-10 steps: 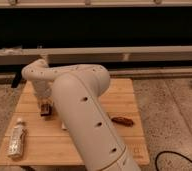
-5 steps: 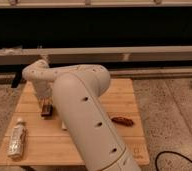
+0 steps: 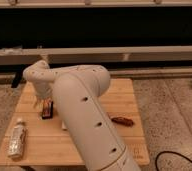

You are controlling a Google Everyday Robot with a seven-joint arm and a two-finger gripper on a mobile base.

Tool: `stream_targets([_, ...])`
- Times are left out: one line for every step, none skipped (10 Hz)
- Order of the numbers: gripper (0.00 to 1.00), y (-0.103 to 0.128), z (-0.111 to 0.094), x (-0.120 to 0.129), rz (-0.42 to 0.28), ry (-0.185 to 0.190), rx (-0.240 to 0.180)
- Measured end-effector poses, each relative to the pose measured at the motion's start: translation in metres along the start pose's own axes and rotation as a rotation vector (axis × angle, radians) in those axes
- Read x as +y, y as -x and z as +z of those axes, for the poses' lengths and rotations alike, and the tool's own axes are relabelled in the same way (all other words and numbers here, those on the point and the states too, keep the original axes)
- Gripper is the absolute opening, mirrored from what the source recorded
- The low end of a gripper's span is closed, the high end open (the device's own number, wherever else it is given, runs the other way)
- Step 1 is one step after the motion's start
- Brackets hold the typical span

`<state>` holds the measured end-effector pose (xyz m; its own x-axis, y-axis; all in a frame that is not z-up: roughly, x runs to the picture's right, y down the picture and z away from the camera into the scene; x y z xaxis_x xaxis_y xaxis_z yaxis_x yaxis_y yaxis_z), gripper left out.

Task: Place the eraser on the white sponge

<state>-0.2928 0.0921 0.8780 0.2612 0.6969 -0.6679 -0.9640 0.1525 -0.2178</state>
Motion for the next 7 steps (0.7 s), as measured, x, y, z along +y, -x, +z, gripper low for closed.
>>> stream_targets([0.84,0.001,-0.001,0.002,-0.009,-0.009,0.001])
stream_targets([0.84,0.002,0.002,0.009,-0.024,-0.013,0.005])
stream_targets([0.84,0.003,0.006,0.016,-0.037,-0.017,0.009])
stream_targets([0.84,0.004,0.009,0.016,-0.043,-0.025,0.014])
stream_targets([0.84,0.005,0.011,0.015,-0.045,-0.03,0.017])
stream_targets([0.84,0.004,0.015,0.018,-0.053,-0.038,0.026])
stream_targets([0.82,0.004,0.016,0.02,-0.057,-0.04,0.031])
